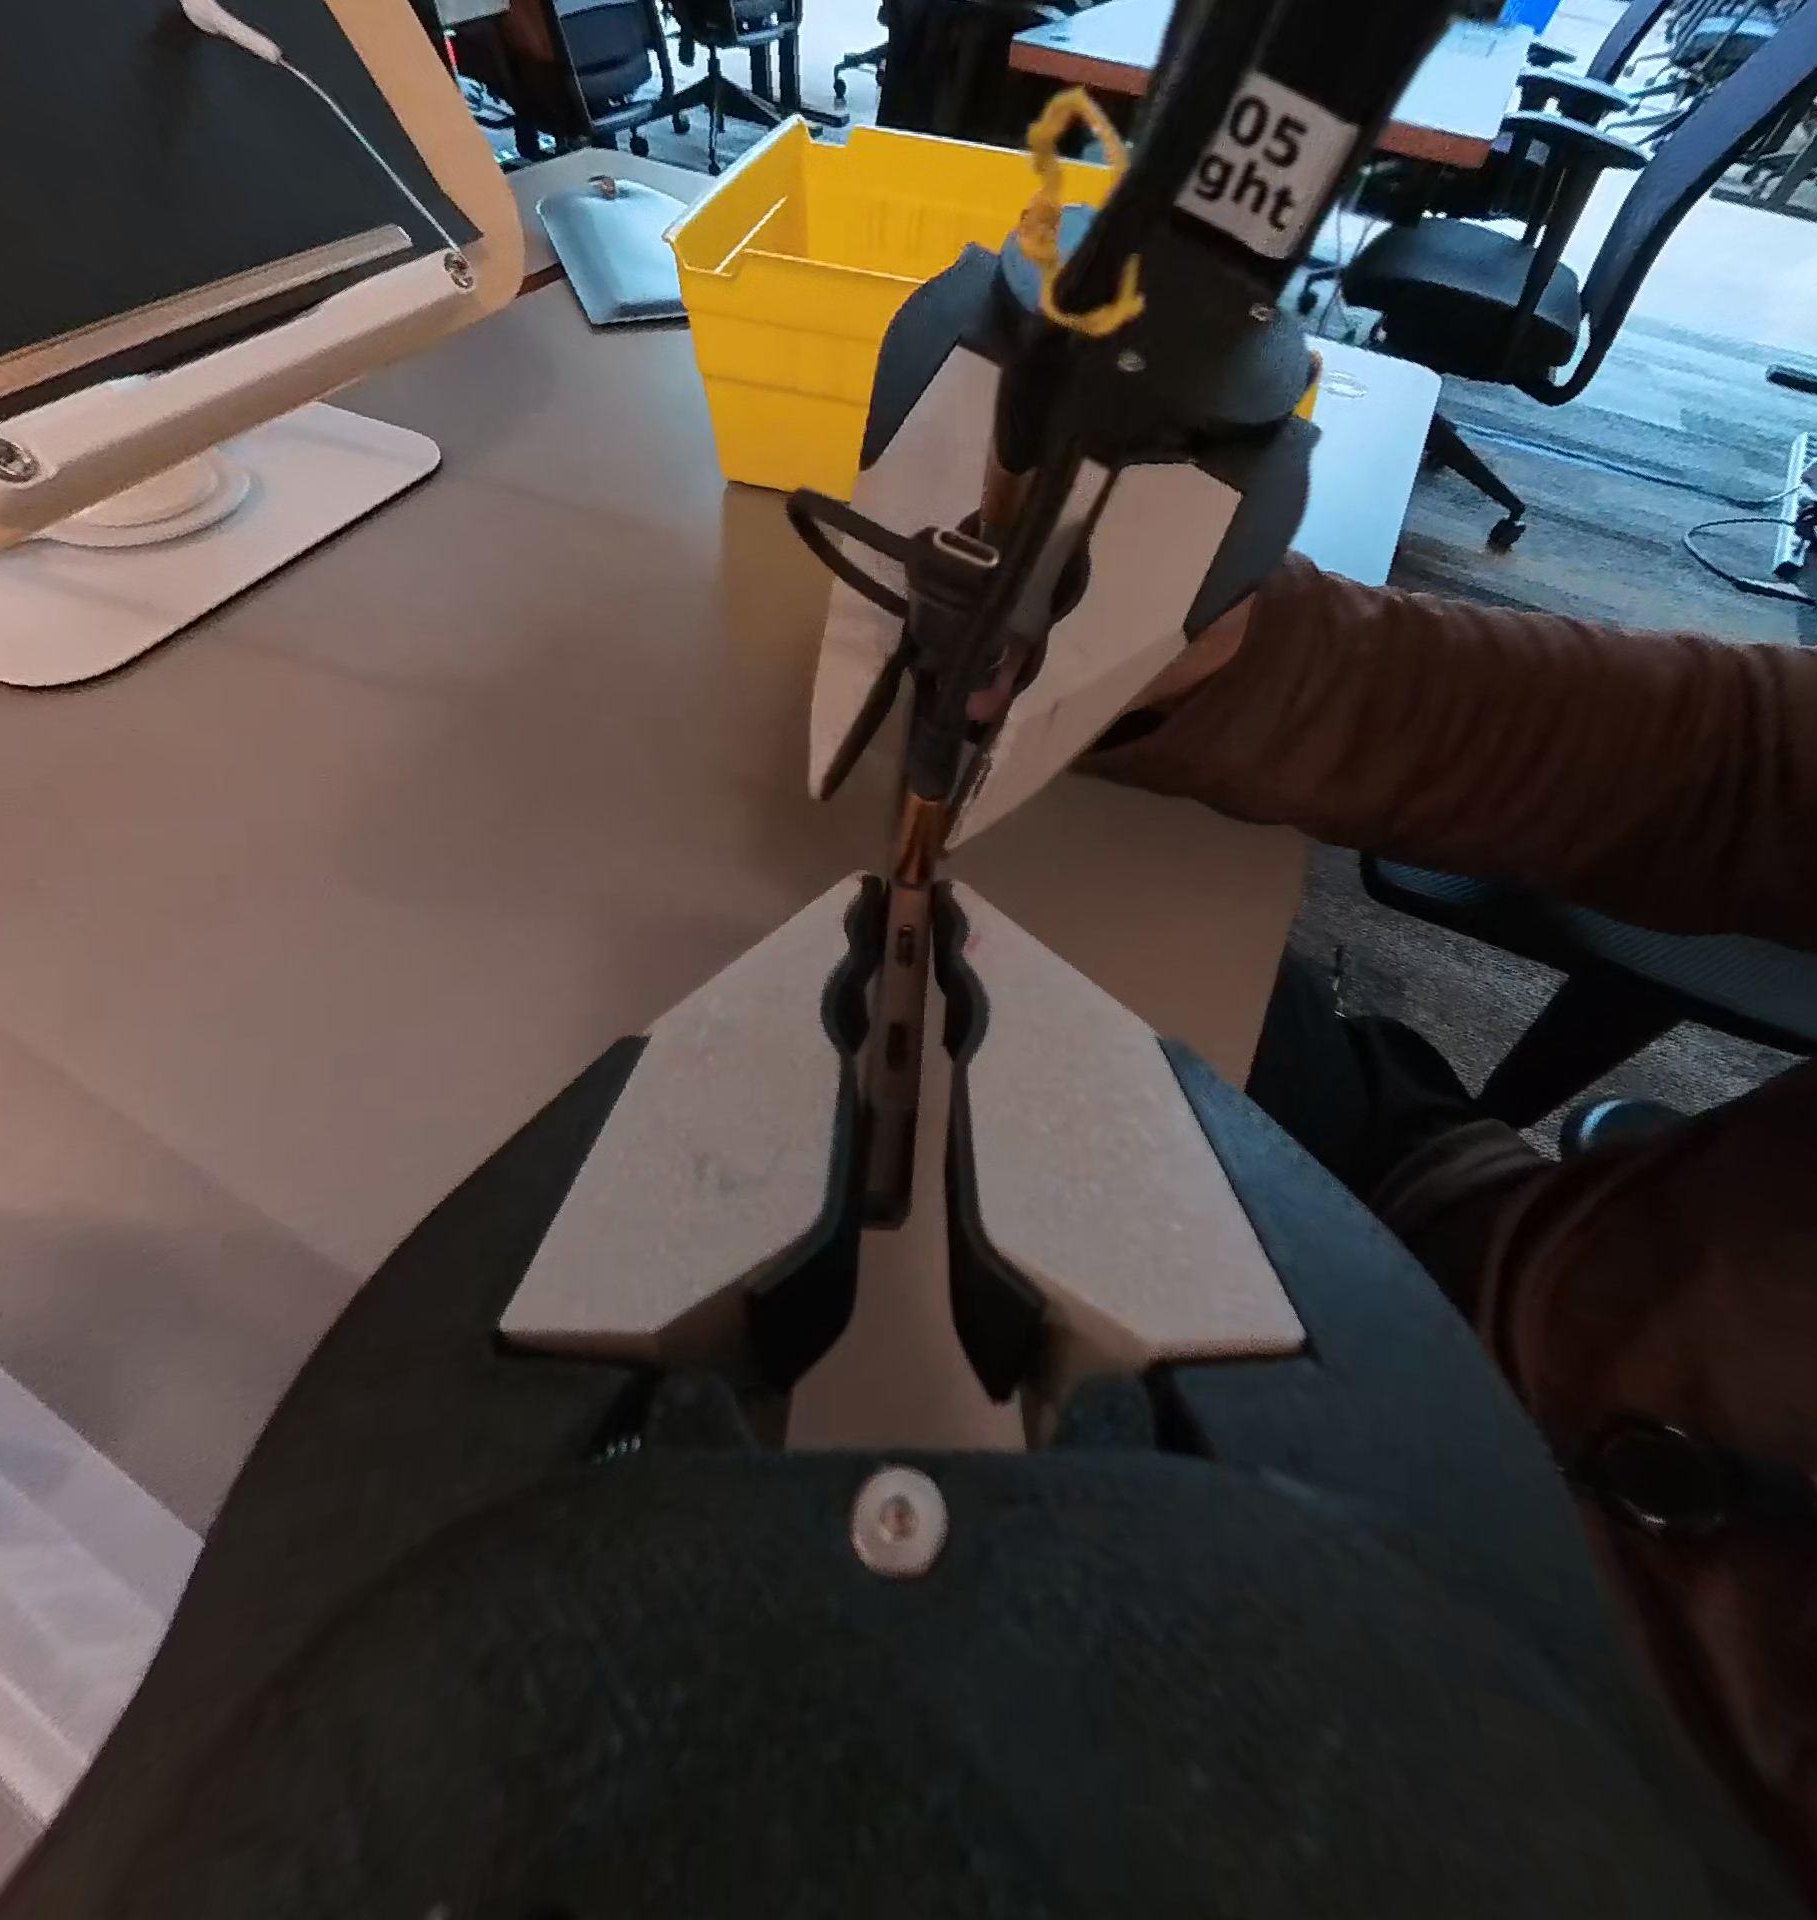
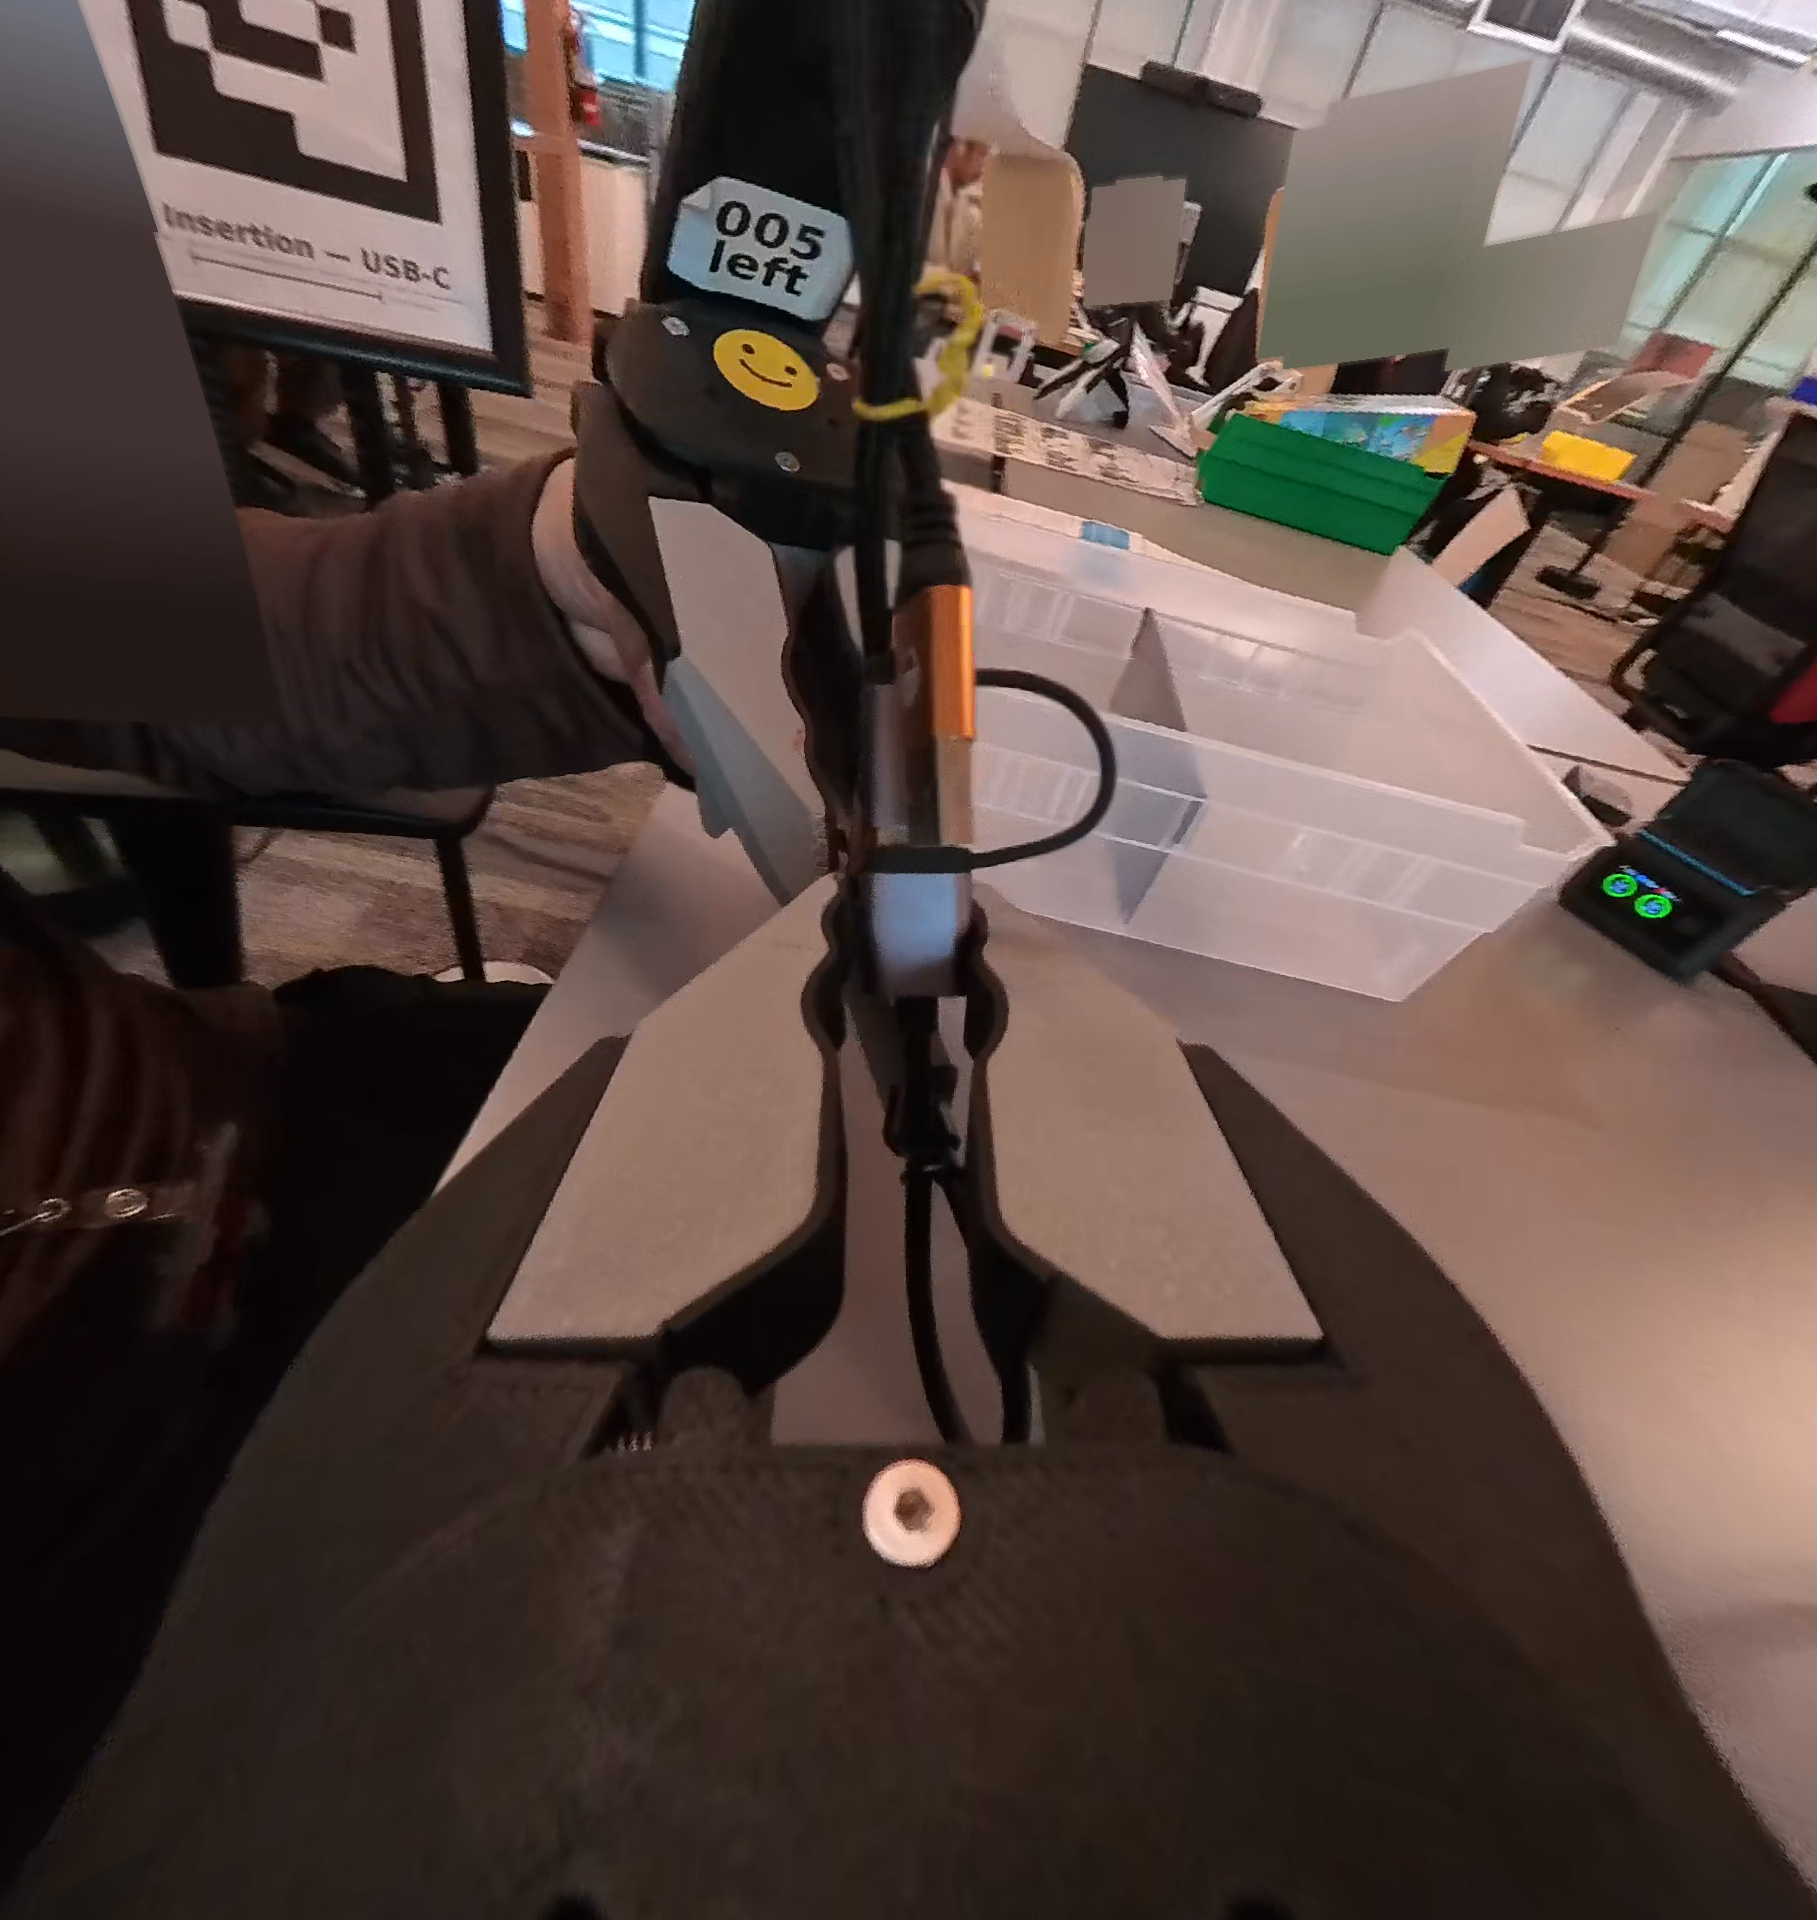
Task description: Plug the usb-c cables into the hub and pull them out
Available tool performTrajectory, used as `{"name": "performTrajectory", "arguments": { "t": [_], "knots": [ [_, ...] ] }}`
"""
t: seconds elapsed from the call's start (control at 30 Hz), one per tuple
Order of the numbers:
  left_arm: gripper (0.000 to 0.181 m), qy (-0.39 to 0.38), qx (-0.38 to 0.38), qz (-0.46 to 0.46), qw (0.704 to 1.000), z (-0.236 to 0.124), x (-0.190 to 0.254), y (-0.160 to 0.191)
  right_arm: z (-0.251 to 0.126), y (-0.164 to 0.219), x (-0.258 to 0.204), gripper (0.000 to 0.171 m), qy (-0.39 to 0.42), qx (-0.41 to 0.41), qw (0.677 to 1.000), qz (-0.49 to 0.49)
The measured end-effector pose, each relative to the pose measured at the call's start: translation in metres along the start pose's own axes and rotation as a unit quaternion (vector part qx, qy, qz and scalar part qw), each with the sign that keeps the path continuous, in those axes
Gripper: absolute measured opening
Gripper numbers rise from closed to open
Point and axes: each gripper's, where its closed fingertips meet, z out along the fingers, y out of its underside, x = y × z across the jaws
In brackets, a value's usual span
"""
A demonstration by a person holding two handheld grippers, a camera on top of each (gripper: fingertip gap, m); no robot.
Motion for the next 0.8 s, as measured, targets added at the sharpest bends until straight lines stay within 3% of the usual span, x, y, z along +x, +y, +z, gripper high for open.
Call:
{"name": "performTrajectory", "arguments": {
  "t": [0.63,0.8],
  "knots": [
    [0.007,0.003,0.014,0.027,1.000,-0.002,0.006,-0.003,-0.009,-0.010,0.002,0.011,-0.031,0.043,0.997,0.049],
    [0.007,-0.020,0.034,0.038,0.999,-0.010,-0.001,-0.014,-0.013,-0.009,0.015,0.011,-0.003,0.045,0.997,0.068]
  ]
}}
